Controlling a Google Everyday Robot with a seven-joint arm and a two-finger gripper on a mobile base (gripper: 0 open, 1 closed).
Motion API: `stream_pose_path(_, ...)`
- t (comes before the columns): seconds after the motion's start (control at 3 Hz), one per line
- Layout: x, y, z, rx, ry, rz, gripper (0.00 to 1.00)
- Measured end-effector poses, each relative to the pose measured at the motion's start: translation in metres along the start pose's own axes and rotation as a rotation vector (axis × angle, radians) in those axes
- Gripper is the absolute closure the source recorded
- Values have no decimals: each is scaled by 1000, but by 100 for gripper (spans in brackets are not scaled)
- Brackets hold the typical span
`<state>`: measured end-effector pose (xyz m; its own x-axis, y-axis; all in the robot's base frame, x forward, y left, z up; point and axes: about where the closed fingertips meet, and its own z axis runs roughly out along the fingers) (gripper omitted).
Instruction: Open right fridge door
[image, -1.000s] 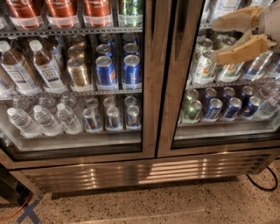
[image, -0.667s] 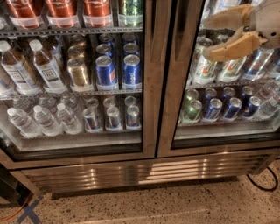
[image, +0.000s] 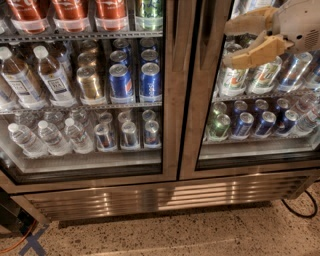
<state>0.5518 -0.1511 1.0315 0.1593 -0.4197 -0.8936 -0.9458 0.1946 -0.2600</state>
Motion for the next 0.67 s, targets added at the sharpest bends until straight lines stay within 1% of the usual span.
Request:
stream_pose_path(0.33,-1,3,22,-60,-6,2,35)
stream_pose_path(0.67,-2,7,30,-87,-7,1,33)
